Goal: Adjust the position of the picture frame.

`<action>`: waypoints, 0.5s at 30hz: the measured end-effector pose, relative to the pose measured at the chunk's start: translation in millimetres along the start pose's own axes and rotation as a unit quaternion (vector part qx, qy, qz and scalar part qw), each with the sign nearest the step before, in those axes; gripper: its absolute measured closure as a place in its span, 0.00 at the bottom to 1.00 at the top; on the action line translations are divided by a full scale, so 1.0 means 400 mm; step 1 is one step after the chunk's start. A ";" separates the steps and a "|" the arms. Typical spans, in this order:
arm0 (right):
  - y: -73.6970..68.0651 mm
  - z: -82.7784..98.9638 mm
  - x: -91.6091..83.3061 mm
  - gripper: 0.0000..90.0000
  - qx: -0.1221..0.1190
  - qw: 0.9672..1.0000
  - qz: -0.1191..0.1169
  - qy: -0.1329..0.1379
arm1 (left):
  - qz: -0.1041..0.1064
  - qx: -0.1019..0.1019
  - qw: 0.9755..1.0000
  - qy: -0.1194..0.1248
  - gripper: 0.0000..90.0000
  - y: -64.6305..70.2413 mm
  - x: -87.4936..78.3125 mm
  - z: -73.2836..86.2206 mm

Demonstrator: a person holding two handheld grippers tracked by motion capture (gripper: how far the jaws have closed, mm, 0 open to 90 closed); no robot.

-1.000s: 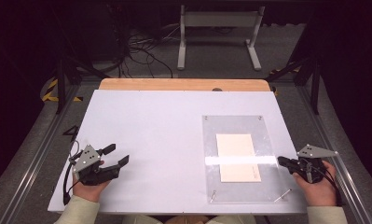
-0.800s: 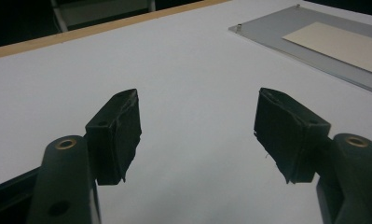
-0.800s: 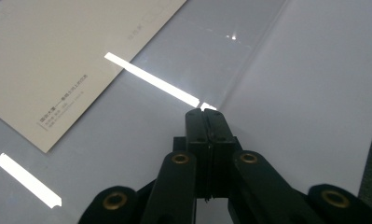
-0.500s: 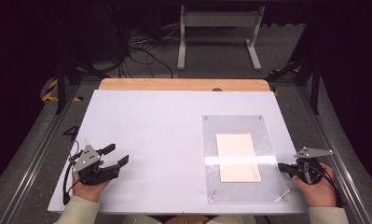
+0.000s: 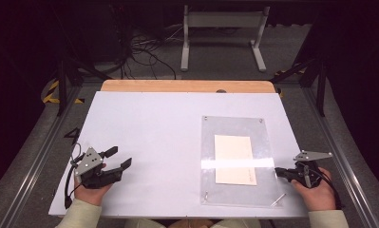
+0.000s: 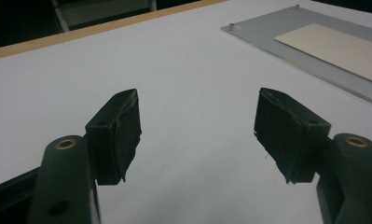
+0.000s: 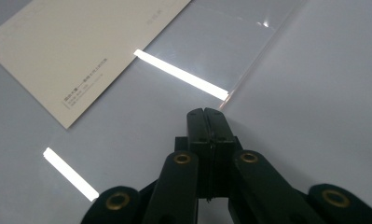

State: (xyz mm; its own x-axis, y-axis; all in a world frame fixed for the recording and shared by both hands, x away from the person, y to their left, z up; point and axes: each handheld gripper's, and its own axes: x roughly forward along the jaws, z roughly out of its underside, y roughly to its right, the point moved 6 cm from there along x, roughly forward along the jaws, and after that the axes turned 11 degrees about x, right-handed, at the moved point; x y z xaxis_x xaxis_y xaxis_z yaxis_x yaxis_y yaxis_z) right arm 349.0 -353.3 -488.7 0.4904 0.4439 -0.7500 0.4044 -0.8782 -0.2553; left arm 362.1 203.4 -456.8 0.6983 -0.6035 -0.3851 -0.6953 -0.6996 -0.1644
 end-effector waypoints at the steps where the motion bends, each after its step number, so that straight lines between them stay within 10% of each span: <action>1: -0.012 -0.002 0.007 1.00 -0.001 1.000 -0.007 -0.001 | 0.000 0.000 1.000 0.000 0.36 0.000 0.000 0.000; 15: -0.181 -0.050 0.120 1.00 -0.054 0.996 -0.068 -0.015 | 0.036 0.016 0.999 0.014 0.35 0.031 -0.008 -0.015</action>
State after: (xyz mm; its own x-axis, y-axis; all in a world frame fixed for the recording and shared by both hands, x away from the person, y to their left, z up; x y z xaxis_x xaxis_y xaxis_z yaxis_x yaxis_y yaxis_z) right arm 358.6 -264.9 -494.1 0.4036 0.5498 -0.7313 0.5472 -0.7857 -0.2887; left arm 352.0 194.3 -452.1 0.6502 -0.6624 -0.3722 -0.7489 -0.6414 -0.1668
